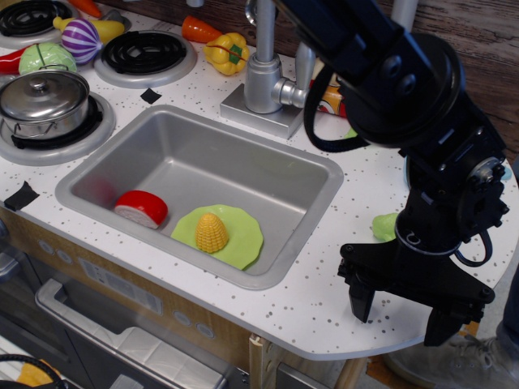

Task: Put corn into bowl

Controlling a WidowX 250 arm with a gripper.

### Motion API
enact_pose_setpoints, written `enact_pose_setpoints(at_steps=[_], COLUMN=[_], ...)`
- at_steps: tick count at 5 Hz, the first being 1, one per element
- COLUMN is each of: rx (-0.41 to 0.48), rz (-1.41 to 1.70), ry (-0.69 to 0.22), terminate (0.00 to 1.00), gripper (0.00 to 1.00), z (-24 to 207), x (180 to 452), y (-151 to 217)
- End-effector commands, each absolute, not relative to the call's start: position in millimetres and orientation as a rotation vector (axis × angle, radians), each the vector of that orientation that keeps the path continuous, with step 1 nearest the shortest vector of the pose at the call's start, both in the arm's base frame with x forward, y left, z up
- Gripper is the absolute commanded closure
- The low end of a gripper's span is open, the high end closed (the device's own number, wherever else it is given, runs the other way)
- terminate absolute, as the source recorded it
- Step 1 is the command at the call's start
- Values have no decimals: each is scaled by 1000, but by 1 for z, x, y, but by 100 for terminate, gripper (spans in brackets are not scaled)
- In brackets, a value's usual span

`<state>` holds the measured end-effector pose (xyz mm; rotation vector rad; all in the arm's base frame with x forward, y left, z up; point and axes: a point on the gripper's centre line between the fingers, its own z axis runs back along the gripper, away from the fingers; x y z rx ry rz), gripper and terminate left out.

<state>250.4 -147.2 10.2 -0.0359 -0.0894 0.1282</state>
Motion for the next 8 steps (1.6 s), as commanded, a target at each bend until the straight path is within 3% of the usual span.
enact_pose_setpoints(at_steps=[1, 3, 4, 5, 6, 8], rx=[-36, 77, 153, 205, 209, 131], rz=[128, 19, -16, -25, -54, -100], ry=[-89, 30, 21, -33, -104, -111], terminate=[0, 0, 0, 0, 0, 0], gripper=[0, 0, 0, 0, 0, 0], z=[10, 72, 78, 69, 45, 0], x=[250, 252, 258, 266, 286, 310], y=[-147, -90, -50, -20, 12, 36])
